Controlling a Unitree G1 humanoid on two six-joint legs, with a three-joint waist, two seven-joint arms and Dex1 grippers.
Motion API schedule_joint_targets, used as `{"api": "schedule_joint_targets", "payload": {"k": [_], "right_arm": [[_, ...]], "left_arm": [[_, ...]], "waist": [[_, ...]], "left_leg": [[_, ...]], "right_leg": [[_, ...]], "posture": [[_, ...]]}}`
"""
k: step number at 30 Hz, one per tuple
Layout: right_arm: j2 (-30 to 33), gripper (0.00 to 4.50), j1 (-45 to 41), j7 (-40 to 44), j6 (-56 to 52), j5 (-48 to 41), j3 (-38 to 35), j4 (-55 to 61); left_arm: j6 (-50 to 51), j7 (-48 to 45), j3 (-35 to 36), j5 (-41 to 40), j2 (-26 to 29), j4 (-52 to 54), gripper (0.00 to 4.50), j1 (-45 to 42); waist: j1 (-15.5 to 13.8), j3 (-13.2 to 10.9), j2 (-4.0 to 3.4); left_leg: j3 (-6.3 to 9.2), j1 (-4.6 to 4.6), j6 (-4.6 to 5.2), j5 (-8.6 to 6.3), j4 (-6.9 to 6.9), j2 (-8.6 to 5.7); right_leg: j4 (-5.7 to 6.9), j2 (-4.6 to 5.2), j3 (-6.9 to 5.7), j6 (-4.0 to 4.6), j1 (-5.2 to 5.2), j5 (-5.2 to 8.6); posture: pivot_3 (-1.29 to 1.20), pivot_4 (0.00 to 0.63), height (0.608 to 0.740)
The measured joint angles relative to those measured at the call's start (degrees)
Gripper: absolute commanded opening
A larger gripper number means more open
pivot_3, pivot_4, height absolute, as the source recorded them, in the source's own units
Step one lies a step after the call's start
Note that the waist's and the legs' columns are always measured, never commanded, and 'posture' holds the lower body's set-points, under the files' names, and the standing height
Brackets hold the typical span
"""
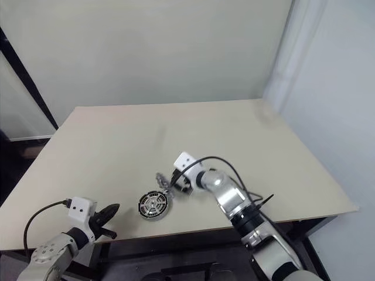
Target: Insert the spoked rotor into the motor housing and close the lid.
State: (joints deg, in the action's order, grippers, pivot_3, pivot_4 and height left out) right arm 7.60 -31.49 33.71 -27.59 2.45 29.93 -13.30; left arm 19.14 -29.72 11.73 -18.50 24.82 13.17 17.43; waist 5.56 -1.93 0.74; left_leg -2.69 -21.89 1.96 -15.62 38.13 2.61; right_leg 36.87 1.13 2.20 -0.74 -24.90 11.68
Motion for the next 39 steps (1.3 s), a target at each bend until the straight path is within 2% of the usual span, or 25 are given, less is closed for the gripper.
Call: {"api": "schedule_joint_targets", "payload": {"k": [8,16,21,29,39], "right_arm": [[-5.3,4.47,0.3,1.0,3.3,1.8,2.8,-3.6],[-6.2,4.47,-1.4,3.0,8.5,2.2,2.8,-10.6],[-5.1,4.47,-3.0,9.1,11.6,1.1,1.1,-14.2],[-4.1,4.47,-10.0,19.7,17.0,-0.5,-1.4,-23.4],[-6.9,4.47,-16.5,29.5,27.5,0.3,-1.7,-36.9]], "left_arm": [[0.5,-0.3,-0.7,0.1,0.3,1.3,0.0,0.0],[0.9,-0.3,-1.2,0.1,0.8,3.3,0.0,0.3],[1.1,-0.3,-1.3,0.1,1.2,3.6,0.0,0.9],[1.3,-1.4,-1.8,0.2,2.6,4.3,0.0,1.7],[2.2,-2.7,-2.1,0.4,4.3,7.0,0.0,3.8]], "waist": [[-0.1,0.0,0.0],[-0.1,0.0,0.0],[-0.1,0.0,0.0],[-0.1,0.0,-0.01],[-0.1,0.0,-0.03]], "left_leg": [[0.05,0.27,-0.03,-0.01,0.02,0.01],[0.05,0.28,-0.04,-0.01,0.04,-0.01],[0.05,0.28,-0.03,-0.01,0.05,-0.01],[0.06,0.31,-0.02,0.0,0.08,0.0],[0.06,0.32,-0.03,0.0,0.08,0.02]], "right_leg": [[0.01,0.01,-0.05,0.13,0.26,0.08],[0.01,0.02,-0.04,0.13,0.28,0.07],[0.01,0.01,-0.04,0.13,0.3,0.07],[0.02,-0.04,-0.04,0.11,0.33,0.06],[0.05,-0.05,-0.04,0.04,0.34,0.0]], "posture": [[0.0,0.0,0.74],[0.0,0.0,0.74],[0.0,0.0,0.74],[0.0,0.0,0.74],[0.0,0.0,0.74]]}}
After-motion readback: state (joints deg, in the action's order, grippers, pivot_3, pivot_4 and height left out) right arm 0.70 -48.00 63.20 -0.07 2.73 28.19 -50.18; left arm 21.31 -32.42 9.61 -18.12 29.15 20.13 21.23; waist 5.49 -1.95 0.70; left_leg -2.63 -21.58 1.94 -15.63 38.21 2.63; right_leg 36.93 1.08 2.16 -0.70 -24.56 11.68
